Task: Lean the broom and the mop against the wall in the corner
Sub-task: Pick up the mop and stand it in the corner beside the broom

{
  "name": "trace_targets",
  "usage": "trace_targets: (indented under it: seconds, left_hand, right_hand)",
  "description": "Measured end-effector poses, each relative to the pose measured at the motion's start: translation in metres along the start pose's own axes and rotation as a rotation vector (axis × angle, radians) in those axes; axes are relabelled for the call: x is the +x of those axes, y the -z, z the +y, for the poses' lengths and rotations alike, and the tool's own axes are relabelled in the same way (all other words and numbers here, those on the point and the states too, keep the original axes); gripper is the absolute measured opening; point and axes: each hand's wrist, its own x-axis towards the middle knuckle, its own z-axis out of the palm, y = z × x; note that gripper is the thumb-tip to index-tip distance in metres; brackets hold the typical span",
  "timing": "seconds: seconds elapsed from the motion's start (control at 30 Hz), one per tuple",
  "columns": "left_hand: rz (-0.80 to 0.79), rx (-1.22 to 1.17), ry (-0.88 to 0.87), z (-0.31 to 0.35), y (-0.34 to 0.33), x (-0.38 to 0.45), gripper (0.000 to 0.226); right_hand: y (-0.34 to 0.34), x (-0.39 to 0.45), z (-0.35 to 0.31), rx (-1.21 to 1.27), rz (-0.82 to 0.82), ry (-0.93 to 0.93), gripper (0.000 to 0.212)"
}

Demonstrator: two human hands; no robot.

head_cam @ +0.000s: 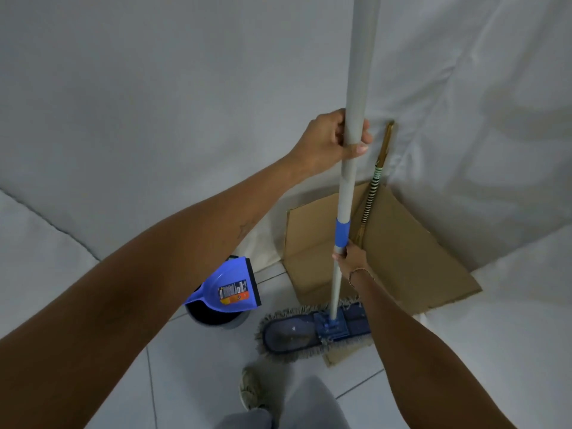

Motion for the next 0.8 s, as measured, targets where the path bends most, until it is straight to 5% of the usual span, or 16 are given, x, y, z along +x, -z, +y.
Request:
trace_targets:
  seconds: [0.8]
  left_hand:
    - [0.123,0.164,0.205,-0.151,-0.002,0.233,0.02]
  right_hand:
    - [-0.001,0.288,-0.006,0.003,-0.272,0.024,0.029]
